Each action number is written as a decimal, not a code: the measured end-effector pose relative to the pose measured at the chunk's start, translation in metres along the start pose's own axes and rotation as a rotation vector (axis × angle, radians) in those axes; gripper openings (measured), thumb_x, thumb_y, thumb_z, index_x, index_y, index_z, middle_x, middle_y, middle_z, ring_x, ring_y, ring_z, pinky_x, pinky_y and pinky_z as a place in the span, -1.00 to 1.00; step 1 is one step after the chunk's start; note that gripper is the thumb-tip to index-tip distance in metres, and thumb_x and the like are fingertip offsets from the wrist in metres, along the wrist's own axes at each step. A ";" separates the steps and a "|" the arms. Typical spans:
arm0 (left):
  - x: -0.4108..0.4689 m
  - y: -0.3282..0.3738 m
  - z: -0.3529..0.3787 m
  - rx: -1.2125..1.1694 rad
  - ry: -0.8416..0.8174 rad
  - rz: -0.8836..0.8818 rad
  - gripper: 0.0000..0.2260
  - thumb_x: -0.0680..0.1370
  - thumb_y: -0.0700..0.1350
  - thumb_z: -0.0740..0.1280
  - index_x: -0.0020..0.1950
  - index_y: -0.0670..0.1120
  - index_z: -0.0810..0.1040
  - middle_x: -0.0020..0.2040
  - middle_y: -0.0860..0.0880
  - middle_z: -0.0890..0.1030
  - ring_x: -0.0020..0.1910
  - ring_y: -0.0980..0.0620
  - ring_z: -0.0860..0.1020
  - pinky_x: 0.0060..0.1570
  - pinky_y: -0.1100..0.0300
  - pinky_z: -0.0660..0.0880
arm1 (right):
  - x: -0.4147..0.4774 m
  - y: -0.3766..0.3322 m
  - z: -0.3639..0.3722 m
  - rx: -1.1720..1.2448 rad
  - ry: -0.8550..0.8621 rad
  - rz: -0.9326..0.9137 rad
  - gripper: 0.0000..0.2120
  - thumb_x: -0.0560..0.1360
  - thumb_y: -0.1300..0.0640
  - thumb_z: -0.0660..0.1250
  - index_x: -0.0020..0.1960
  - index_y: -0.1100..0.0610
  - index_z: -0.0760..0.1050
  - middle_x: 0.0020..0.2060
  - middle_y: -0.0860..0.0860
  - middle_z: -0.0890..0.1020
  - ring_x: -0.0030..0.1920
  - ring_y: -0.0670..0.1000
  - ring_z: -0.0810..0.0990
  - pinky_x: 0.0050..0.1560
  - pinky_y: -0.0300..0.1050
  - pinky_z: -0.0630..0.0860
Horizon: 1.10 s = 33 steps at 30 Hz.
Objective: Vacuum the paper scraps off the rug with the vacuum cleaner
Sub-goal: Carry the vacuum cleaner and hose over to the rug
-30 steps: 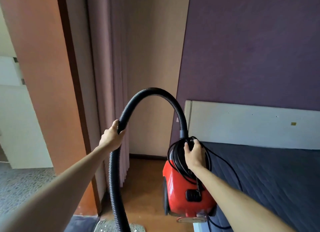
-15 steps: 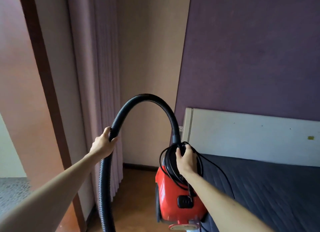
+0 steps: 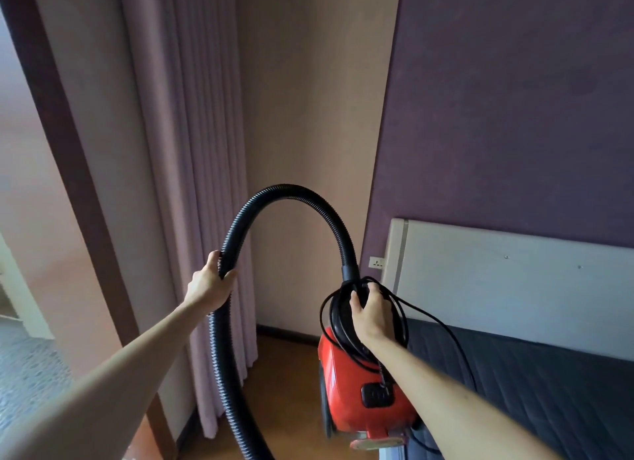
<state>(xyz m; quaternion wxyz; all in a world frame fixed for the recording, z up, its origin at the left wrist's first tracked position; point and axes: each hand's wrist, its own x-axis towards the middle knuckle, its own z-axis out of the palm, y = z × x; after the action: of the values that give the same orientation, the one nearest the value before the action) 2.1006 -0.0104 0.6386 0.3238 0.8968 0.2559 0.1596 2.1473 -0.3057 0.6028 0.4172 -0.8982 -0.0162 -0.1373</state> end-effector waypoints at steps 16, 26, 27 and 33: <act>0.096 -0.004 0.022 0.058 0.037 -0.080 -0.68 0.62 0.05 0.23 0.31 -0.03 0.29 -0.04 -0.19 0.56 -0.19 -0.20 0.48 -0.17 0.04 0.42 | 0.106 0.007 0.086 0.017 -0.086 -0.083 -0.69 0.60 0.03 0.25 0.25 0.19 0.45 0.02 0.13 0.65 0.03 0.15 0.64 -0.09 -0.11 0.50; 0.200 -0.031 0.040 0.072 0.047 -0.129 -0.70 0.62 0.05 0.23 0.26 -0.06 0.28 -0.08 -0.18 0.55 -0.23 -0.20 0.51 -0.21 0.03 0.44 | 0.205 -0.006 0.168 0.001 -0.154 -0.141 -0.65 0.61 0.02 0.23 0.30 0.20 0.42 0.05 0.16 0.64 0.04 0.15 0.64 -0.14 -0.19 0.43; 0.208 -0.032 0.040 0.082 0.053 -0.129 -0.70 0.62 0.05 0.23 0.27 -0.05 0.27 -0.06 -0.19 0.57 -0.20 -0.21 0.52 -0.20 0.03 0.45 | 0.212 -0.009 0.174 -0.003 -0.161 -0.150 -0.66 0.61 0.02 0.24 0.29 0.20 0.43 0.03 0.15 0.65 0.02 0.16 0.65 -0.15 -0.18 0.43; 0.241 -0.043 0.042 0.126 0.056 -0.160 -0.69 0.64 -0.02 0.23 0.28 -0.11 0.24 -0.11 -0.12 0.50 -0.29 -0.14 0.44 -0.23 0.05 0.37 | 0.250 -0.019 0.219 0.005 -0.209 -0.184 -0.69 0.60 0.03 0.26 0.25 0.20 0.45 -0.02 0.15 0.66 -0.02 0.16 0.66 -0.15 -0.15 0.48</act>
<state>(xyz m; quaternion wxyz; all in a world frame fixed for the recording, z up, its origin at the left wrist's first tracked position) 2.3018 0.1324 0.6079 0.2710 0.8873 0.3452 0.1419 2.4358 -0.1497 0.5470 0.4014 -0.9012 -0.1421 -0.0803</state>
